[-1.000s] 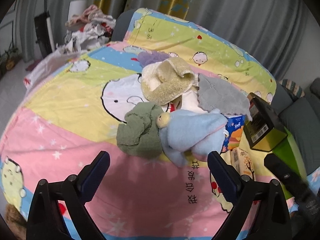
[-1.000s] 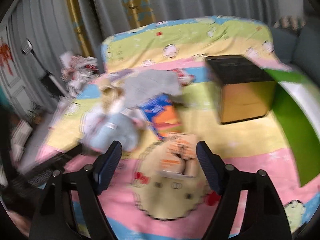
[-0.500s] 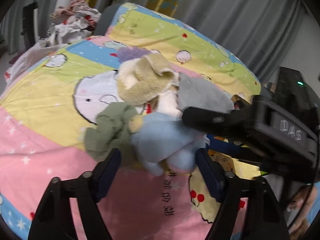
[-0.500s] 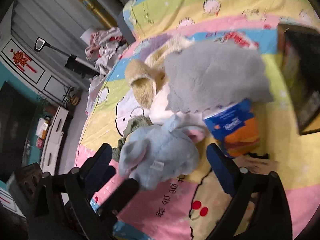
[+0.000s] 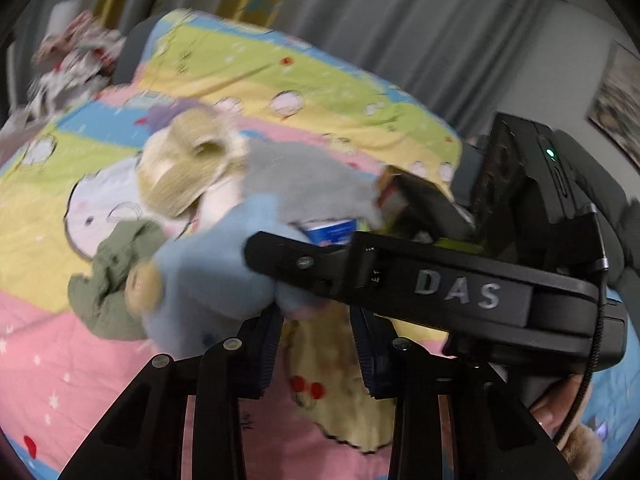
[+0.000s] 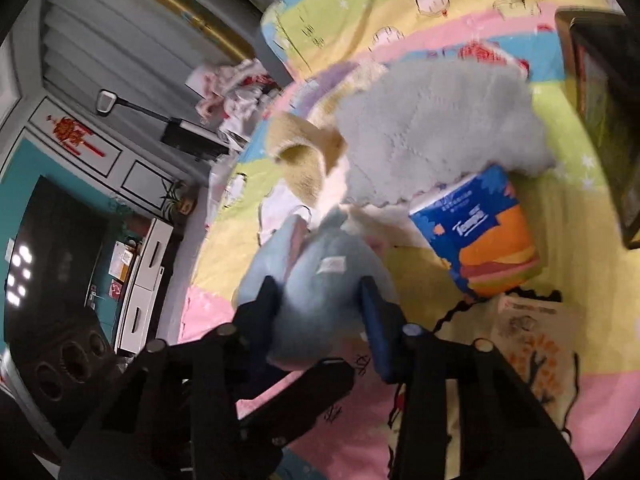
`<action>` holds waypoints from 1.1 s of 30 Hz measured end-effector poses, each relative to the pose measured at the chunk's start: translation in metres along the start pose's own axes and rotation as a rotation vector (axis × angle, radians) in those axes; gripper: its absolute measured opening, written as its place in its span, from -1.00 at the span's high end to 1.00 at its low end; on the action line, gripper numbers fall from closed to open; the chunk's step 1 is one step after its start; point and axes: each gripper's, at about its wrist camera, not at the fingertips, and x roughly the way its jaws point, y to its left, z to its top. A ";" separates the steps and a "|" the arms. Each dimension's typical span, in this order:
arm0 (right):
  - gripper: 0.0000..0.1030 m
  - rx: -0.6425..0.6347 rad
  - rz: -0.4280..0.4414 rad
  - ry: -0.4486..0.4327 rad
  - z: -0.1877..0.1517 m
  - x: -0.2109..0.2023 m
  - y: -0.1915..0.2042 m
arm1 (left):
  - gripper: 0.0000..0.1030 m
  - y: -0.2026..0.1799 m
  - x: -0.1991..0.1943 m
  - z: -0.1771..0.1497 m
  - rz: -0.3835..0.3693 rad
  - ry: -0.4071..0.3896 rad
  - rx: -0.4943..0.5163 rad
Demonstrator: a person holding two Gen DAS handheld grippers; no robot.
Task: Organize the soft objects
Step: 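Carry the elephant into the green-rimmed white box and open the right gripper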
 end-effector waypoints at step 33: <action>0.37 0.225 -0.060 -0.653 -0.028 -0.252 -0.074 | 0.32 -0.251 0.019 0.030 -0.421 -0.008 0.511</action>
